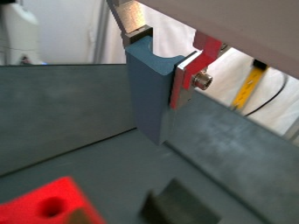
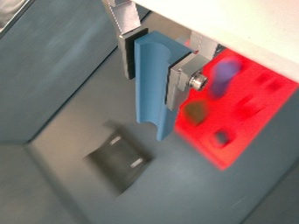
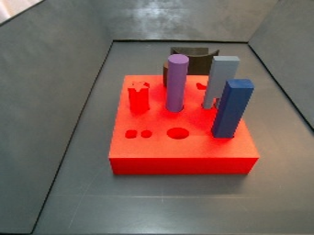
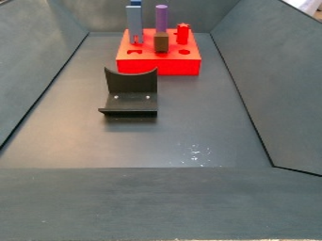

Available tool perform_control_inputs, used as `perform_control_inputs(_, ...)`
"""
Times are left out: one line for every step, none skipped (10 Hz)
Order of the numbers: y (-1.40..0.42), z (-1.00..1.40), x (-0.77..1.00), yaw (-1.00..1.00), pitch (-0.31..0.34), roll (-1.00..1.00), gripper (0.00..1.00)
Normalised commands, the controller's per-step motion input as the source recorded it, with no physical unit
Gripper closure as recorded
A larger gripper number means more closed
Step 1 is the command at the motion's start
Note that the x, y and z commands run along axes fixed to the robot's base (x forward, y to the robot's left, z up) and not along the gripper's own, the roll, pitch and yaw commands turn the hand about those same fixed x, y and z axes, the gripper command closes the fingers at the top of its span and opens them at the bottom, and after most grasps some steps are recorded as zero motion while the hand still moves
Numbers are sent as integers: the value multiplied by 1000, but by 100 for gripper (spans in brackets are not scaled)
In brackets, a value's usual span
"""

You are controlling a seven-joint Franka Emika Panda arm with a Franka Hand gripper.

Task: Pick up the arch object. Move up. Place the arch object on the fixture. Regrasp the arch object. Move to above the board. Insert the arch object.
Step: Move to above the board, then insert the arch object.

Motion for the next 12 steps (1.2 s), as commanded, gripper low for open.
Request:
perform_control_inputs(-1000, 303, -631, -82, -106, -1000, 100)
perform_control_inputs(-1000, 301, -651, -86, -109, -1000, 100)
perform_control_inputs(-880, 271, -613, -88, -119, -1000, 100)
perform_control_inputs(-562, 170, -431, -80, -124, -942, 100)
perform_control_inputs(-248, 68, -232, -48, -82, -644, 100)
perform_control_inputs(-143, 44, -142, -29, -52, -452, 100)
perform_control_inputs(-85, 33, -90, -24, -28, -299, 100)
perform_control_inputs(-44, 10, -56, -19, -26, -204, 100)
perform_control_inputs(489, -740, 629, 320, 0, -13, 100)
perform_control_inputs(460, -697, 751, 283, 0, -43, 100)
perform_control_inputs(454, -609, 720, 309, 0, 0, 100)
perform_control_inputs(329, -814, 871, 223, 0, -153, 100)
